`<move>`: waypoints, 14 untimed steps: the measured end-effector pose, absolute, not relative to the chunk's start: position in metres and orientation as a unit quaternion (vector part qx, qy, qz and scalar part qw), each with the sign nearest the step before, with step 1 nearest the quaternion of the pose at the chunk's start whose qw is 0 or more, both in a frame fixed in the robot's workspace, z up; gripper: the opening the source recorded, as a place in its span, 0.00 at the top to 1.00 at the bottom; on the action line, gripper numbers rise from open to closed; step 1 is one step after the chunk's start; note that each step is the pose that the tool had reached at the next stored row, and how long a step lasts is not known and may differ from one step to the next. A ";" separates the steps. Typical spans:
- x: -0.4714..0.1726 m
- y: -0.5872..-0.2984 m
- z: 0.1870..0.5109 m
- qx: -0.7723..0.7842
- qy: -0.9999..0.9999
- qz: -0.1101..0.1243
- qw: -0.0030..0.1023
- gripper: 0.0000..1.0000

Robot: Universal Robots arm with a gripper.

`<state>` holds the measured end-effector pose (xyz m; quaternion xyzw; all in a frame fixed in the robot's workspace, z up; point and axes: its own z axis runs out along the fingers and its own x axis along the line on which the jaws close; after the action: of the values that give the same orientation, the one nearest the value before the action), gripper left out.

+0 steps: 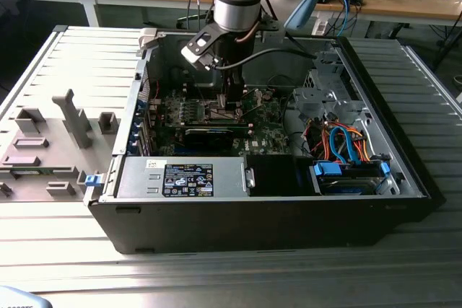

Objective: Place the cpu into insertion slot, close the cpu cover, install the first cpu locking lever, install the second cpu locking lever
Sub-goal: 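Place the cpu into insertion slot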

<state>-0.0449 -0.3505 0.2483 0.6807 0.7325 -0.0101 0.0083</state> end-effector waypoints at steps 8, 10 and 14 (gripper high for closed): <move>-0.045 -0.350 0.247 0.681 0.732 -0.010 0.008 0.46; -0.045 -0.350 0.246 0.681 0.732 -0.010 0.008 0.46; -0.045 -0.350 0.245 0.681 0.732 -0.010 0.008 0.46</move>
<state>-0.0449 -0.3505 0.2454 0.6807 0.7325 -0.0100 0.0083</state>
